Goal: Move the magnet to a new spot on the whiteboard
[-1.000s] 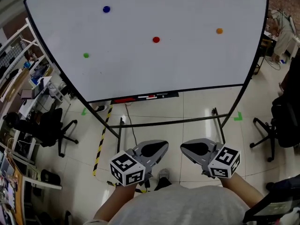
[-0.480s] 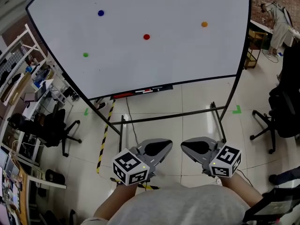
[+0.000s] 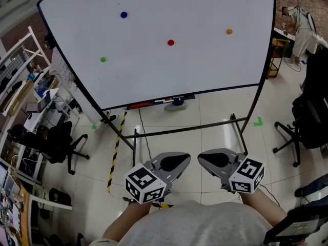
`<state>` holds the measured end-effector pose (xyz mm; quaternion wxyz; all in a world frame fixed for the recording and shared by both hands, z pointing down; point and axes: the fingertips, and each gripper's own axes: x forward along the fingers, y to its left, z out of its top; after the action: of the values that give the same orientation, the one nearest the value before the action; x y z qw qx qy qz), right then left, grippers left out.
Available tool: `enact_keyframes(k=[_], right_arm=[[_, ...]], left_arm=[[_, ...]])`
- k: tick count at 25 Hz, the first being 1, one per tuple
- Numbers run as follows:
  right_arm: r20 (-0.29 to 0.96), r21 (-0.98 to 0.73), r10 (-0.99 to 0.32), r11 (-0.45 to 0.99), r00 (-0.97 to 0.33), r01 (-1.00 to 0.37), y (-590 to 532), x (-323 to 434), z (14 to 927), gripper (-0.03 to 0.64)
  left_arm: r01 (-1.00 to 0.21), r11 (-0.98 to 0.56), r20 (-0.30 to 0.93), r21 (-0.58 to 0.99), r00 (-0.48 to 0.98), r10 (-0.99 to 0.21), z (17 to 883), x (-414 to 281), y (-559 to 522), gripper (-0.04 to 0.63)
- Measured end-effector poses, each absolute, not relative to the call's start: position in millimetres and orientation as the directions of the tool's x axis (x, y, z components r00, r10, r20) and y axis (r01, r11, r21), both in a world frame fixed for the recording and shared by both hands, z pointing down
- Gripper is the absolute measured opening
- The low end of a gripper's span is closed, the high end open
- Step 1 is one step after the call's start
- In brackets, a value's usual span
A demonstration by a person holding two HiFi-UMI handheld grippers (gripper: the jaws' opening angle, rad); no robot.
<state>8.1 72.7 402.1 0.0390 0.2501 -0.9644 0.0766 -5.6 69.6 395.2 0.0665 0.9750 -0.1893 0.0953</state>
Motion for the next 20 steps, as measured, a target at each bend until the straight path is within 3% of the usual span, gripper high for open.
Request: enact_keyframes(k=[12,20], right_arm=[[0.142,-0.144,-0.500,0.844,-0.854,-0.517,79,-50,413,0.003],[0.160,-0.129,-0.500,0.844,-0.851,-0.520,67,-40,410,0.003]], left_arm=[[-0.364,-0.922,0.209,0.127,0.919,-0.334,410,-66,71,-0.018],[-0.365,-0.919,0.188,0.146,0.923,-0.337,410,-58,56,-0.018]])
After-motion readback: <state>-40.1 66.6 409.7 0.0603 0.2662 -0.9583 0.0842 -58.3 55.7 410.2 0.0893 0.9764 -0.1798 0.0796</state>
